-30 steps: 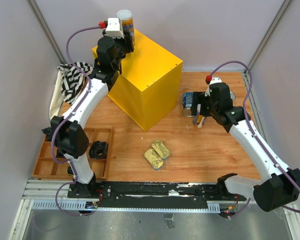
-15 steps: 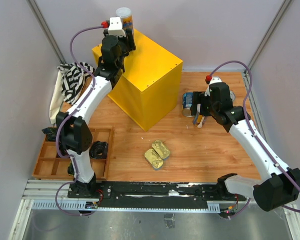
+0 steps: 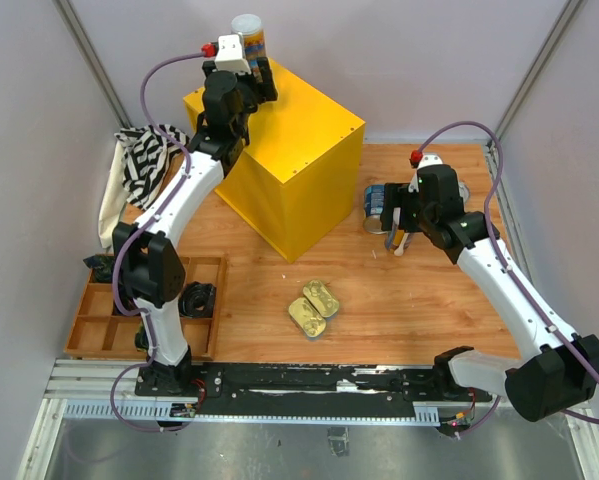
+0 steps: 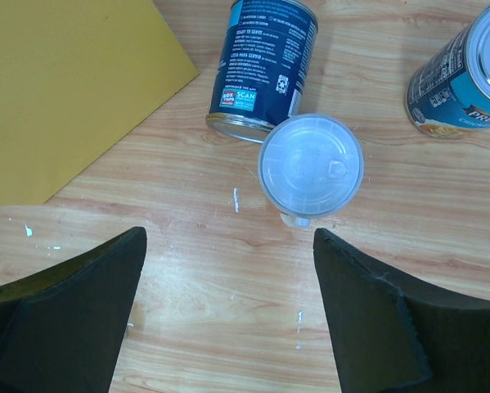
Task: Place and organize the canned foods onto the counter
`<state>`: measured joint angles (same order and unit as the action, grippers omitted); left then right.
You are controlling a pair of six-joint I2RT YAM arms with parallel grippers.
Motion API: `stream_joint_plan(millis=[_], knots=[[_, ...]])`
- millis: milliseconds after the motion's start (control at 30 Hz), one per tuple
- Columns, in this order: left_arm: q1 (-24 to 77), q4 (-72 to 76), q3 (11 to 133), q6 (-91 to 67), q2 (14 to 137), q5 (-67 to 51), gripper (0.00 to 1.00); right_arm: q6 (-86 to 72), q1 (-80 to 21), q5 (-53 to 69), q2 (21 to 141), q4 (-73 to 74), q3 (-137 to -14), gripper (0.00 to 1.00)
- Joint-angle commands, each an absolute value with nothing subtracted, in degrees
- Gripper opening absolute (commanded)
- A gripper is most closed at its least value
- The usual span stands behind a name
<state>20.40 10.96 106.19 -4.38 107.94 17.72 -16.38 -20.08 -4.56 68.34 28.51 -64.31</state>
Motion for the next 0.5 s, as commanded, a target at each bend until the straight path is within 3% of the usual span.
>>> stream_joint_plan(millis=[0,467], knots=[[21.1,9.6,106.5,-6.4,103.9,16.5,0.90,-15.8,-17.6,-6.7,67.9,29.0,-64.2,0.85],[26.2,5.2,96.6,-8.3,89.7,17.1,0.95,-15.2,-15.6,-8.0,70.7,26.3,-60.5,0.87]])
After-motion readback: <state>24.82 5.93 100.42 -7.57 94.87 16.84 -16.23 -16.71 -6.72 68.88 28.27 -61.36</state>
